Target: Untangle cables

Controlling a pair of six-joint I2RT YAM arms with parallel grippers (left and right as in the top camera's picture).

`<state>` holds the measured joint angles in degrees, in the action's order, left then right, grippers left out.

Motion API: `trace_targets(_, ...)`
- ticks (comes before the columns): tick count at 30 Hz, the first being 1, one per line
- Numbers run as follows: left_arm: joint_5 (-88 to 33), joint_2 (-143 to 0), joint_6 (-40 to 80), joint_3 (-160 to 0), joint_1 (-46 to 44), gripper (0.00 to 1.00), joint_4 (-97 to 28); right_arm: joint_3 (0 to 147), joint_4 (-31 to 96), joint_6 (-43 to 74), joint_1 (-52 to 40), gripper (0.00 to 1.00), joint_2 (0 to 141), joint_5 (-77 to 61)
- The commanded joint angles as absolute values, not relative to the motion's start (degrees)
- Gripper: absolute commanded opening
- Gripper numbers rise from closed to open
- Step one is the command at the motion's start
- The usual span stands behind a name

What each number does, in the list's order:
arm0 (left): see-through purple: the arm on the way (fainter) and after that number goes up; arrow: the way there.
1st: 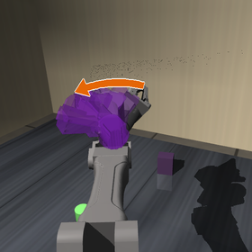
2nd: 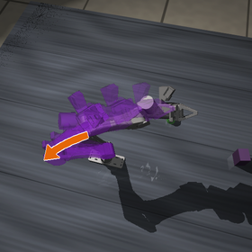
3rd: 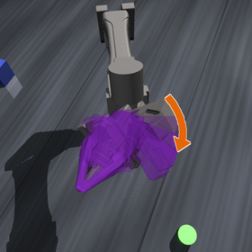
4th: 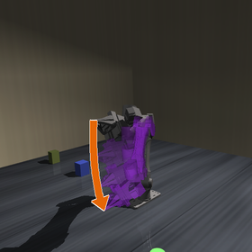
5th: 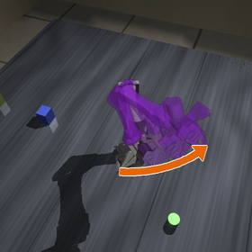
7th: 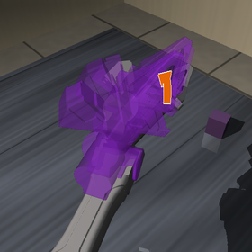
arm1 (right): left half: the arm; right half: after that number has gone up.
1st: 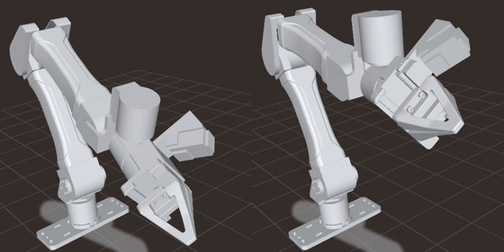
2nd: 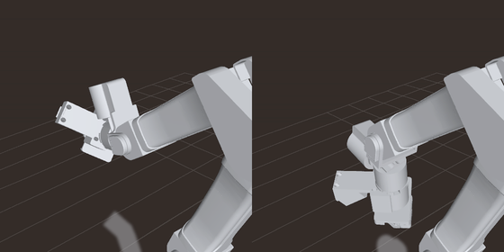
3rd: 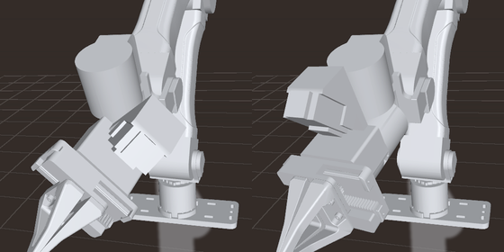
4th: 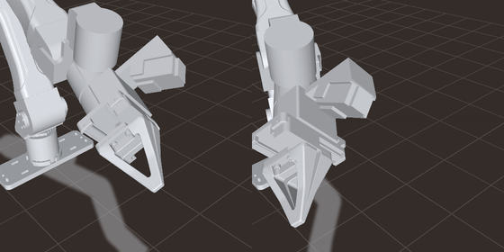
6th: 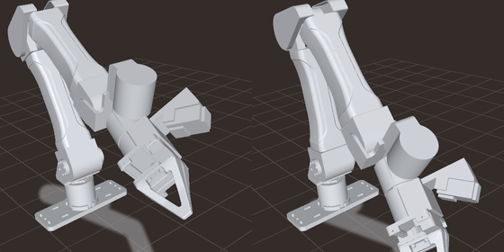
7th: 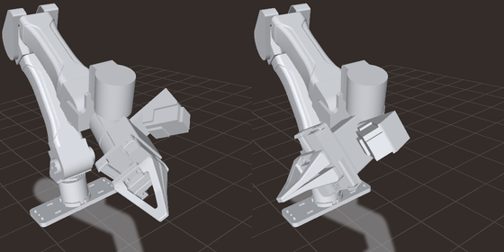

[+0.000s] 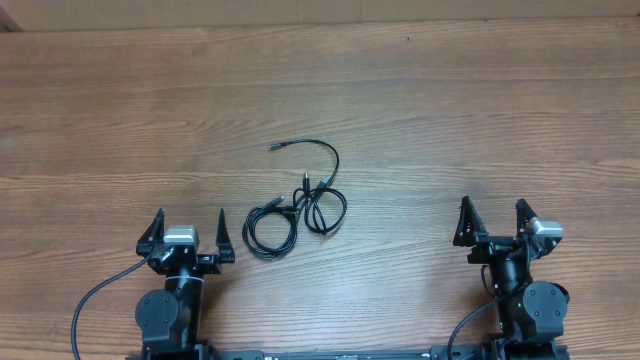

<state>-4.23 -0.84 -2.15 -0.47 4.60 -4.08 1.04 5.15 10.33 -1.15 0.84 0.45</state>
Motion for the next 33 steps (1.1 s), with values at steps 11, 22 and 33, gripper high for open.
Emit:
trace_targets(11, -4.0, -0.3, -3.4, -0.3, 4.5, 1.00, -4.3, 11.7, -6.8, 11.4, -0.8, 1.00, 0.2, -9.8)
trace_targets(22, -4.0, -0.3, -3.4, -0.3, 4.5, 1.00, -4.3, 56.7, 15.6, 10.4, -0.8, 1.00, 22.0, -2.4)
trace_targets(33, -4.1, -0.3, -3.4, -0.3, 4.5, 0.99, -4.3, 108.8, 48.3, 10.5, -0.8, 1.00, 71.0, -4.1)
